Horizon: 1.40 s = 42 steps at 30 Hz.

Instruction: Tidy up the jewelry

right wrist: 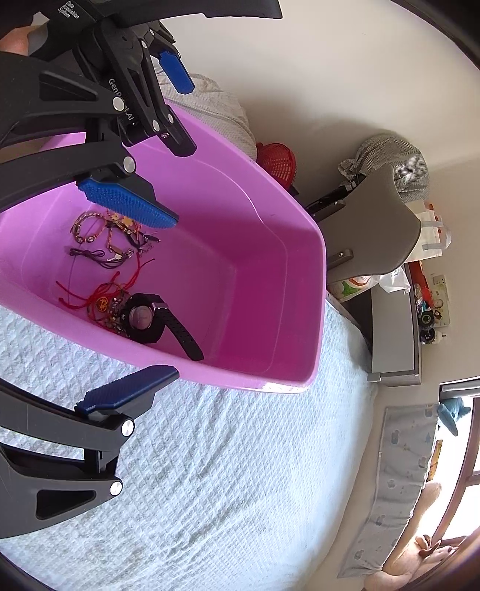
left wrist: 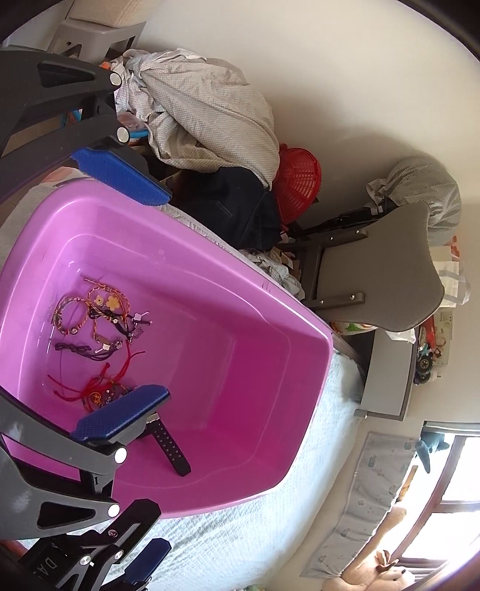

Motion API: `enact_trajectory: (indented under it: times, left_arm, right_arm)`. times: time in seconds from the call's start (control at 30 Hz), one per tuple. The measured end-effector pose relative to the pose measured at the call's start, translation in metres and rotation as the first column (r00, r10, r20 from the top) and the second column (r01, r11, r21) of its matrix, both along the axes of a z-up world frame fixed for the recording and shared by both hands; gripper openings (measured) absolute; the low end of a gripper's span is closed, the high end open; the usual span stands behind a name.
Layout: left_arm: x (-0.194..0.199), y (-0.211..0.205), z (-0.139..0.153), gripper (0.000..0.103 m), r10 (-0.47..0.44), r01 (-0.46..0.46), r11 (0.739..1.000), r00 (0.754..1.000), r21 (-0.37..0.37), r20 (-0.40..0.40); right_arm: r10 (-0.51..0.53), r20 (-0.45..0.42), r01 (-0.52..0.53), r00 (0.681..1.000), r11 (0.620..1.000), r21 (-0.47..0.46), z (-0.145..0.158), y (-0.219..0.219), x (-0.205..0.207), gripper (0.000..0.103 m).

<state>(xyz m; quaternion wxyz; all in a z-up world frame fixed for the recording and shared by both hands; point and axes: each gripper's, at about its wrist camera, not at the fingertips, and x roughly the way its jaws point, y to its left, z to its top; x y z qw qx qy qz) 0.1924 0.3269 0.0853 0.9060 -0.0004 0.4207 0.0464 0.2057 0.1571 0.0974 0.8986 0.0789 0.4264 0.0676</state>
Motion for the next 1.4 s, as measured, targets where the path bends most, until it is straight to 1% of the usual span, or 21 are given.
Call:
enact_trajectory:
  times: [0.3,0.63,1.4]
  left_arm:
    - [-0.008,-0.012,0.008,0.096,-0.015,0.015,1.0,1.0,0.012,0.023]
    - [-0.012,-0.018,0.016,0.096,-0.007,0.007,1.0,1.0,0.012,0.025]
    - [-0.018,-0.027,0.024,0.096,-0.001,0.0,0.999,0.999,0.033,0.035]
  right_arm:
    - [-0.017,0.02,0.018,1.0,1.0,-0.01,0.011,-0.01,-0.007,0.073]
    - [-0.034,0.024,0.035,0.999,0.999,-0.008,0.02,-0.021,-0.013,0.073]
    - [-0.067,0.02,0.067,0.998,0.998,-0.015,0.024,-0.031,-0.018,0.073]
